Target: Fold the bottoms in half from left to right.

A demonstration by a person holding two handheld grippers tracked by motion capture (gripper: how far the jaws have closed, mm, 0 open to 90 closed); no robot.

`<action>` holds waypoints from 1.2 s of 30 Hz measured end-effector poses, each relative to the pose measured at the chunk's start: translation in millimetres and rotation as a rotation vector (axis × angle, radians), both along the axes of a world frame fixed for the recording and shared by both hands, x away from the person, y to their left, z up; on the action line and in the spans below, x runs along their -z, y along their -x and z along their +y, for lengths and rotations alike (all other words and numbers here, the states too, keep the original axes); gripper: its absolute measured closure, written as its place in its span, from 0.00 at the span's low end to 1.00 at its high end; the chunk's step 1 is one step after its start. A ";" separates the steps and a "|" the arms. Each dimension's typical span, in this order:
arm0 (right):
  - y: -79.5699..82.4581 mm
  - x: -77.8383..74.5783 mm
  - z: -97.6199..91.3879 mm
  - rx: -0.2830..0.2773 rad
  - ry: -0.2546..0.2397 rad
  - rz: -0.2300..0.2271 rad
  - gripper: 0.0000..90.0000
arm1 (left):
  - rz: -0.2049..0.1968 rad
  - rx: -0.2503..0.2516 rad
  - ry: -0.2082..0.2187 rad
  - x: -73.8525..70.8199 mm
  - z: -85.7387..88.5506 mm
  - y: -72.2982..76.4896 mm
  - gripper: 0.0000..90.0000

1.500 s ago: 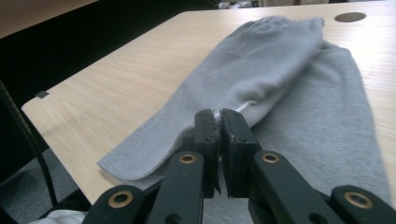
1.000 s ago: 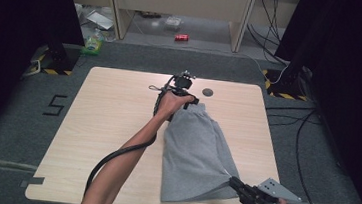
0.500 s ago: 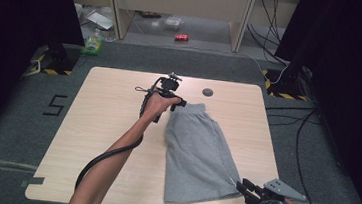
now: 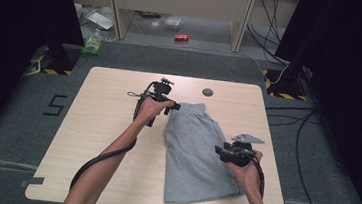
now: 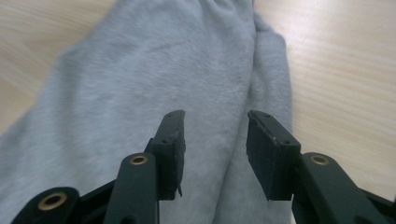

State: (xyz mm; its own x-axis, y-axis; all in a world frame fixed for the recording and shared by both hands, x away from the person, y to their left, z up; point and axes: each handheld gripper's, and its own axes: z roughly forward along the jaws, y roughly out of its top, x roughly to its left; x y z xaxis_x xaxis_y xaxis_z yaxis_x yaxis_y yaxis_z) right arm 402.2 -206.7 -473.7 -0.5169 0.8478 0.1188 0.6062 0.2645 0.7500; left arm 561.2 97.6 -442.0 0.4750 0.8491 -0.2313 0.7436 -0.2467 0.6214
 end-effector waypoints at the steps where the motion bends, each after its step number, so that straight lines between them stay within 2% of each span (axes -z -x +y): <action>1: -7.8 3.5 2.2 -0.002 0.010 0.018 0.63 | 0.001 0.002 -0.001 0.7 1.6 0.1 0.49; 4: -24.2 12.9 7.3 0.019 0.021 0.060 0.61 | 0.005 -0.001 0.009 2.8 5.4 0.8 0.48; 6: -31.8 18.9 9.2 0.034 0.023 0.079 0.64 | 0.005 0.001 0.007 4.1 7.2 1.0 0.48; 8: -35.2 22.8 9.5 0.026 0.020 0.092 0.75 | 0.008 -0.005 0.015 5.5 8.5 0.9 0.47; 10: -36.6 25.5 8.6 0.016 -0.006 0.098 0.91 | 0.012 -0.005 0.014 7.0 8.8 0.8 0.47; 12: -35.6 20.3 3.7 0.021 -0.010 0.071 0.96 | 0.013 -0.003 0.016 8.3 8.4 0.9 0.47; 13: -35.6 20.3 3.7 0.021 -0.010 0.071 0.96 | 0.012 -0.002 0.020 8.9 7.8 1.2 0.47; 16: -29.9 3.4 -4.1 0.037 -0.029 0.024 0.96 | 0.010 0.009 0.021 10.4 5.0 2.1 0.47; 19: -26.0 -10.7 -13.0 0.048 -0.014 -0.012 0.96 | 0.003 0.012 0.028 12.2 -0.1 3.2 0.47; 21: -27.5 -7.7 -19.0 0.066 0.003 0.003 0.96 | 0.008 0.022 0.014 14.9 -5.1 4.1 0.47; 24: -33.0 14.1 -22.7 0.077 0.021 0.073 0.95 | 0.007 0.027 0.002 19.1 -11.2 4.5 0.47; 26: -34.0 19.9 -23.8 0.097 0.011 0.094 0.86 | 0.007 0.033 -0.006 21.0 -13.6 4.5 0.47; 29: -24.7 5.6 -25.0 0.104 0.016 0.060 0.75 | -0.001 0.033 -0.003 22.0 -14.6 4.1 0.47; 31: -10.4 -3.4 -25.5 0.088 0.038 0.034 0.72 | -0.003 0.036 -0.012 22.0 -13.7 4.1 0.47; 35: 28.6 -7.4 -26.5 0.046 0.049 0.041 0.68 | -0.008 0.023 -0.006 21.3 -11.2 4.5 0.46; 36: 37.9 -6.9 -27.0 0.032 0.057 0.044 0.68 | -0.010 0.026 -0.017 21.3 -10.9 5.3 0.46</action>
